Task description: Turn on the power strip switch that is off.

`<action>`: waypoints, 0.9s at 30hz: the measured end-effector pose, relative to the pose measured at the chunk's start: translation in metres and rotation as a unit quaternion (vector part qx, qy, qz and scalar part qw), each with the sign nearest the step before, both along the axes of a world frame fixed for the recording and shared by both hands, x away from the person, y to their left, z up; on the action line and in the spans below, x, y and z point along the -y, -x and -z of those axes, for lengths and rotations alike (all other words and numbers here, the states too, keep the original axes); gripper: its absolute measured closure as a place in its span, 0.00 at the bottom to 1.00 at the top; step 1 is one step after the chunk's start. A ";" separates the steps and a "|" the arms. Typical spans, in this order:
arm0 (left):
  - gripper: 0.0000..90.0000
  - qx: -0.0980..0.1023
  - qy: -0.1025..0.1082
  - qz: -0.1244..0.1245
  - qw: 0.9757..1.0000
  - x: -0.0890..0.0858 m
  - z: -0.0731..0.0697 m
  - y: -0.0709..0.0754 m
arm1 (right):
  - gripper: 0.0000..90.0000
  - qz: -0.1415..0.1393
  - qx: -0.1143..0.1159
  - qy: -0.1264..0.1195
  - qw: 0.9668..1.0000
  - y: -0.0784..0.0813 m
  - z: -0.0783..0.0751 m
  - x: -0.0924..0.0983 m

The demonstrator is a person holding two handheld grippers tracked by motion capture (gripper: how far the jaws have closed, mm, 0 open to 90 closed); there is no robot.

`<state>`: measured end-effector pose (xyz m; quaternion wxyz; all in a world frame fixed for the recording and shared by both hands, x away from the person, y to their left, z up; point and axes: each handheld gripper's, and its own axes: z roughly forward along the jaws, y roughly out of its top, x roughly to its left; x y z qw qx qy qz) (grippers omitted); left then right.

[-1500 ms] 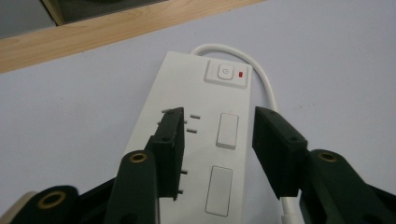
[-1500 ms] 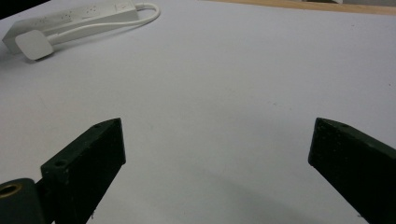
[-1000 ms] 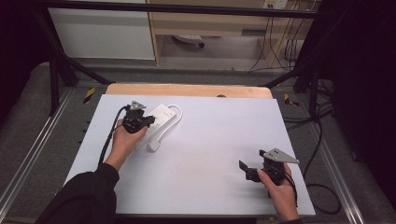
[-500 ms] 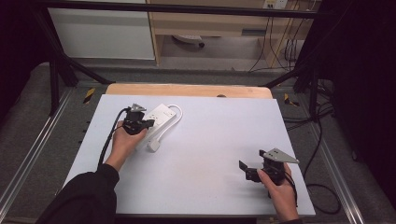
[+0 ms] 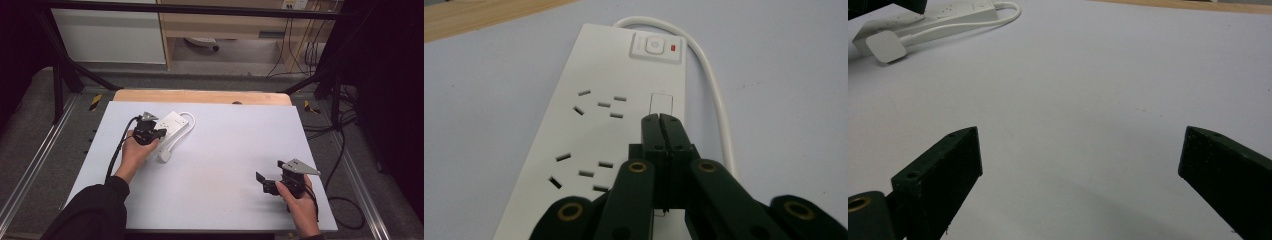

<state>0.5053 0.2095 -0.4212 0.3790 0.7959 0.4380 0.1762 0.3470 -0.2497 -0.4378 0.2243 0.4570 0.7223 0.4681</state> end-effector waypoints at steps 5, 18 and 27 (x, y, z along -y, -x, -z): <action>1.00 -0.002 0.000 0.002 1.000 0.000 0.001 0.000 | 0.05 0.000 0.000 0.000 1.000 0.000 0.000 0.000; 1.00 -0.003 -0.001 0.002 1.000 -0.001 0.005 0.000 | 0.05 -0.002 0.000 0.000 1.000 0.000 0.000 0.000; 1.00 -0.002 0.002 0.003 1.000 -0.002 0.006 -0.001 | 0.05 -0.003 -0.001 0.001 1.000 0.000 0.000 0.000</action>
